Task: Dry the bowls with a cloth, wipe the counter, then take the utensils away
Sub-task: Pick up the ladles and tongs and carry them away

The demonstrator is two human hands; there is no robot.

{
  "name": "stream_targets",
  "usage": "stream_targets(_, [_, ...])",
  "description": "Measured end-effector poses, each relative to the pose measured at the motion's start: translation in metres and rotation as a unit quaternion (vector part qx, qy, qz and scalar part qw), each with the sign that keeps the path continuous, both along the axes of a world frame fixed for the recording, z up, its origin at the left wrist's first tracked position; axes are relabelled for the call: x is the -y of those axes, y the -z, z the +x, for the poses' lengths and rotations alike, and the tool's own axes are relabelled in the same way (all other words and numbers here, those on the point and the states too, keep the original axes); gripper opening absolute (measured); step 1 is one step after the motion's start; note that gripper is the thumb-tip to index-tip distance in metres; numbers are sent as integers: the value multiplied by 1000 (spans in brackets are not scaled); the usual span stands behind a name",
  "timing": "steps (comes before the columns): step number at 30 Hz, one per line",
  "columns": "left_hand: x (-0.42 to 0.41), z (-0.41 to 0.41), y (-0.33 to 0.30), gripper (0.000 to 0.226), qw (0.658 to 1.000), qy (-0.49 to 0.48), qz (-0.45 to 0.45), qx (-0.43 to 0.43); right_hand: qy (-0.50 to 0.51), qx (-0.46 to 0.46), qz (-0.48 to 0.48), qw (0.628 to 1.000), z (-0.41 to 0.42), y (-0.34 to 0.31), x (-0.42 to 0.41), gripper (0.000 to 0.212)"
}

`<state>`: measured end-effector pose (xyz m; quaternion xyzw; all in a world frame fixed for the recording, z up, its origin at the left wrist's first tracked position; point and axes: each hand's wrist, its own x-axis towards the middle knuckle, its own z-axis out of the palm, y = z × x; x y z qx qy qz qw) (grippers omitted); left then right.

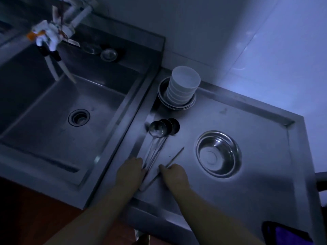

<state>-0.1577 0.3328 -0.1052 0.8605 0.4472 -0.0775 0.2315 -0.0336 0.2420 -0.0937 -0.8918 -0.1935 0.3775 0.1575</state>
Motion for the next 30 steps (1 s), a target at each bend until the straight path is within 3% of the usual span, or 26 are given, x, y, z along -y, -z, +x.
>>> stream_targets(4, [-11, 3, 5, 22, 1000, 11, -28, 6, 41, -7, -21, 999, -2, 9, -9, 47])
stream_targets(10, [-14, 15, 0, 32, 999, 38, -21, -19, 110, 13, -5, 994, 11, 4, 2, 21])
stream_targets(18, [-10, 32, -3, 15, 999, 1, -31, -23, 135, 45, 8, 990, 38, 1, 38, 18])
stream_targets(25, [1, 39, 2, 20, 997, -2, 8, -76, 113, 56, 13, 992, 52, -3, 57, 18])
stream_targets(30, [15, 37, 2, 38, 995, -3, 65, -80, 70, 60, 35, 995, 64, -9, 66, 20])
